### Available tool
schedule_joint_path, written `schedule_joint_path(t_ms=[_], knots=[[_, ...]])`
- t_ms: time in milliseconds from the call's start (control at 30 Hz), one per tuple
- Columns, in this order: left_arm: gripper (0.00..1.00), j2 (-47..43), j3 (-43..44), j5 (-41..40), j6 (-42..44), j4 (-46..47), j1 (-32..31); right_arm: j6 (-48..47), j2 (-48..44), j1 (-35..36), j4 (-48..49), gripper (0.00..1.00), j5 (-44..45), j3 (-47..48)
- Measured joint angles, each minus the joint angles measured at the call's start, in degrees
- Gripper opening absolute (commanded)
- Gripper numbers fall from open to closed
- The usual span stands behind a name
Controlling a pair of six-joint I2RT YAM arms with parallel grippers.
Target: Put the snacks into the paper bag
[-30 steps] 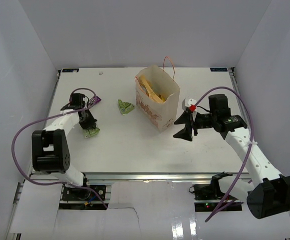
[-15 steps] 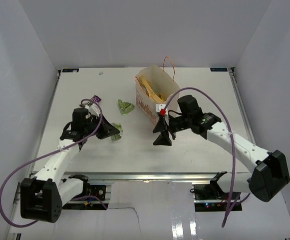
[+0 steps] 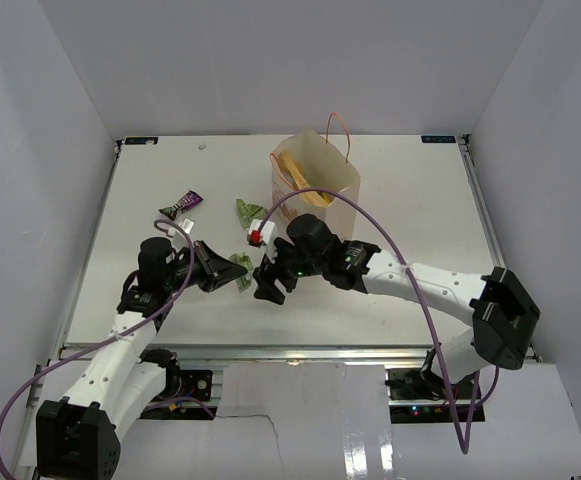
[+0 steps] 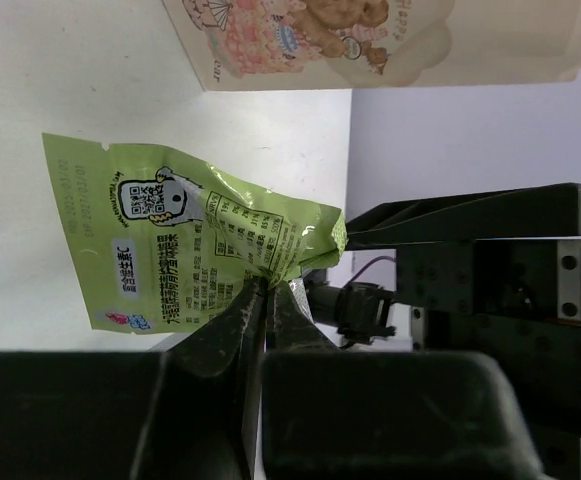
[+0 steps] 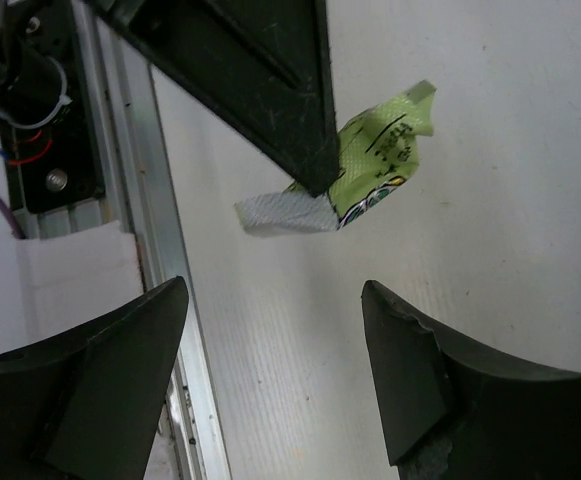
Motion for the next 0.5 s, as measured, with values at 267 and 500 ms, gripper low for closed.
schedule_joint_path(t_ms=[267,500], knots=[[0.0,-1.6,-1.8,-1.3,-12.0,5.4,0.0,4.7,7.2,3.1,2.8,0.76,11.3,7.1],[0.0,-2.7,-2.8,-3.8,-20.8,10.5,0.0,7.3,10.2,3.4,4.0,0.68,15.7,11.1]])
